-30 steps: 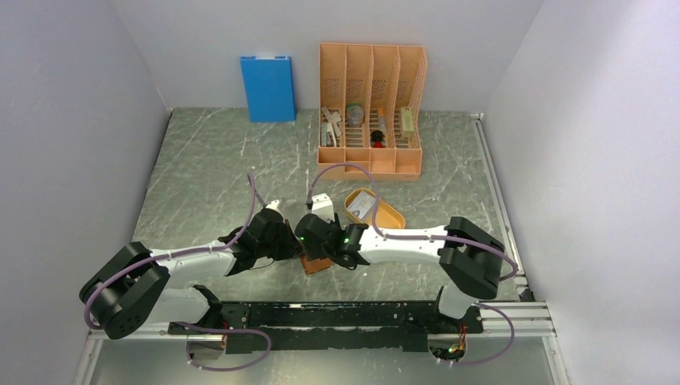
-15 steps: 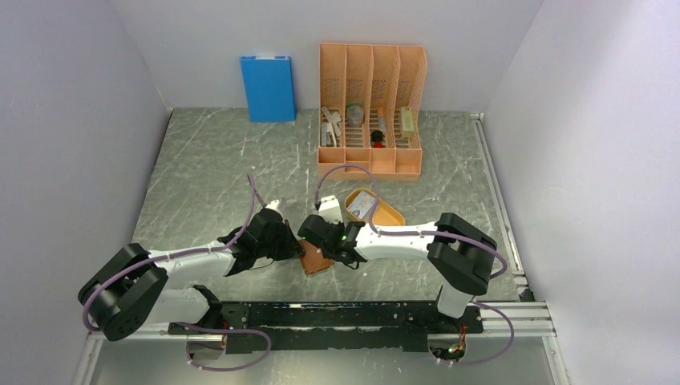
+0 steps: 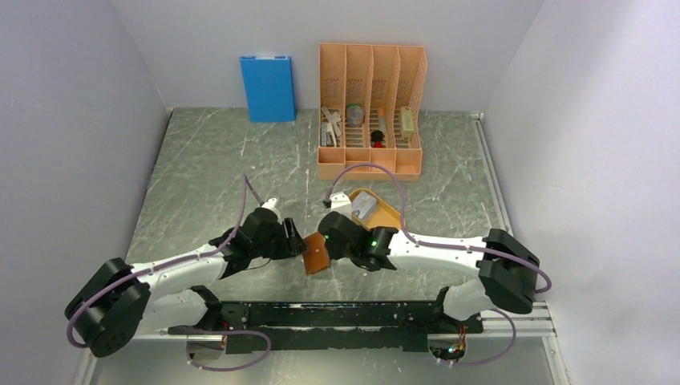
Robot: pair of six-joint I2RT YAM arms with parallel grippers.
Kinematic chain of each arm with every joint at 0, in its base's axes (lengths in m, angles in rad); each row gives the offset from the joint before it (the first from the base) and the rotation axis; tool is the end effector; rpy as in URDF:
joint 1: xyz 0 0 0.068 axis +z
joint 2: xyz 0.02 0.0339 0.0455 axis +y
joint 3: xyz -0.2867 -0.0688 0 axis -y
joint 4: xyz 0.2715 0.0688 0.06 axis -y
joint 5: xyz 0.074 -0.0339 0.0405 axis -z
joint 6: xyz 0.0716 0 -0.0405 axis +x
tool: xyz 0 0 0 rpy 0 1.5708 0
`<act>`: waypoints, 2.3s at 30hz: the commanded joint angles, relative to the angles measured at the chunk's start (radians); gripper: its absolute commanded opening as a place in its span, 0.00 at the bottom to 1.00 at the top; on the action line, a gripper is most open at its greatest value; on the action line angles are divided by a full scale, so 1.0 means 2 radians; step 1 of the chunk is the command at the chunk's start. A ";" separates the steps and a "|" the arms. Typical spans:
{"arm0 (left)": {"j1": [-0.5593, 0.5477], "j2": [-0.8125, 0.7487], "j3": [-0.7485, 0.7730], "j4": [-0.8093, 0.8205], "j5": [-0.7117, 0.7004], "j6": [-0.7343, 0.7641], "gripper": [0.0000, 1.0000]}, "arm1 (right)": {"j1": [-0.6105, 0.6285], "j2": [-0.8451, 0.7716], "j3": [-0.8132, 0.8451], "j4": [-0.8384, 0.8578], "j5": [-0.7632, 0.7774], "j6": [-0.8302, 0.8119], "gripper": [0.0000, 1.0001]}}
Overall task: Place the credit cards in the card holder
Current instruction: Open the card holder at the center of the board.
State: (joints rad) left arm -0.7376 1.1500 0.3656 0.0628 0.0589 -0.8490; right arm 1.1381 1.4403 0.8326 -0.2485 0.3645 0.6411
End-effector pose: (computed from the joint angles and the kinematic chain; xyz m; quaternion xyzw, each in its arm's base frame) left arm 0.1797 -0.1690 0.1298 -0.0386 0.9101 -0.3123 0.2697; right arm 0.1625 0.2909 0.1856 -0.1652 0.9086 0.1603 0.3485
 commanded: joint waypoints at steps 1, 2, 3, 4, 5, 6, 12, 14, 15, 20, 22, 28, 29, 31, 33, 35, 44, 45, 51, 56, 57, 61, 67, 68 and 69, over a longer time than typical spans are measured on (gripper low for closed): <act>-0.001 -0.033 -0.004 -0.021 0.022 0.005 0.61 | -0.001 -0.031 -0.020 0.032 -0.035 -0.014 0.00; -0.001 -0.039 -0.006 -0.020 0.025 0.003 0.64 | -0.001 -0.032 -0.023 0.036 -0.037 -0.014 0.00; -0.001 -0.047 -0.009 -0.019 0.027 0.000 0.67 | -0.002 -0.033 -0.026 0.039 -0.040 -0.014 0.00; -0.001 -0.052 -0.010 -0.017 0.030 -0.003 0.68 | -0.001 -0.035 -0.029 0.045 -0.044 -0.014 0.00; -0.001 -0.057 -0.009 -0.016 0.031 -0.004 0.71 | -0.001 -0.037 -0.032 0.050 -0.047 -0.013 0.00; -0.001 -0.063 -0.008 -0.014 0.034 -0.006 0.73 | -0.001 -0.039 -0.035 0.056 -0.051 -0.013 0.00; -0.001 -0.068 0.012 -0.019 0.038 -0.003 0.86 | -0.001 -0.050 -0.043 0.080 -0.068 -0.012 0.00; -0.001 -0.060 0.019 -0.021 0.038 0.001 0.86 | -0.001 -0.055 -0.045 0.086 -0.071 -0.014 0.00; -0.001 -0.056 0.022 -0.021 0.039 0.003 0.86 | -0.001 -0.057 -0.045 0.088 -0.073 -0.014 0.00; -0.001 -0.035 0.030 -0.017 0.039 0.006 0.84 | -0.001 -0.075 -0.051 0.100 -0.078 -0.021 0.00; -0.001 -0.030 0.033 -0.013 0.039 0.006 0.82 | -0.001 -0.076 -0.051 0.096 -0.076 -0.022 0.00; -0.001 -0.019 0.038 -0.018 0.036 0.009 0.70 | -0.001 -0.075 -0.052 0.094 -0.071 -0.022 0.00; -0.001 -0.021 0.038 -0.019 0.035 0.010 0.68 | -0.001 -0.075 -0.051 0.093 -0.069 -0.022 0.00; -0.001 -0.025 0.034 -0.019 0.033 0.008 0.67 | -0.001 -0.073 -0.052 0.091 -0.067 -0.022 0.00; -0.001 -0.030 0.030 -0.019 0.033 0.007 0.67 | -0.001 -0.072 -0.054 0.091 -0.065 -0.020 0.00; -0.001 -0.036 0.027 -0.020 0.033 0.006 0.67 | -0.001 -0.072 -0.057 0.093 -0.063 -0.018 0.00; -0.001 -0.059 0.027 -0.031 0.025 0.009 0.68 | -0.001 -0.069 -0.066 0.092 -0.056 -0.015 0.00; -0.001 -0.060 0.026 -0.042 0.024 0.009 0.65 | -0.001 -0.069 -0.066 0.092 -0.056 -0.014 0.00; -0.001 -0.067 0.024 -0.050 0.019 0.011 0.50 | -0.001 -0.071 -0.069 0.089 -0.048 -0.012 0.00; -0.001 -0.074 0.028 -0.062 0.011 0.017 0.41 | -0.001 -0.072 -0.074 0.089 -0.048 -0.010 0.00; -0.001 -0.072 0.029 -0.065 0.010 0.018 0.40 | -0.001 -0.073 -0.074 0.089 -0.048 -0.010 0.00; -0.001 -0.064 0.031 -0.069 0.007 0.023 0.36 | -0.001 -0.075 -0.073 0.089 -0.049 -0.010 0.00; -0.001 -0.062 0.031 -0.084 -0.007 0.031 0.24 | -0.001 -0.080 -0.071 0.083 -0.043 -0.009 0.00; -0.001 -0.063 0.030 -0.085 -0.008 0.031 0.21 | -0.001 -0.081 -0.073 0.082 -0.042 -0.009 0.00; -0.001 -0.065 0.028 -0.086 -0.009 0.032 0.19 | -0.001 -0.081 -0.075 0.081 -0.041 -0.007 0.00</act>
State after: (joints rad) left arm -0.7376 1.0191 0.4129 -0.0441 0.0868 -0.8165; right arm 1.1381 1.3037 0.6930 -0.0734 0.2607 0.6140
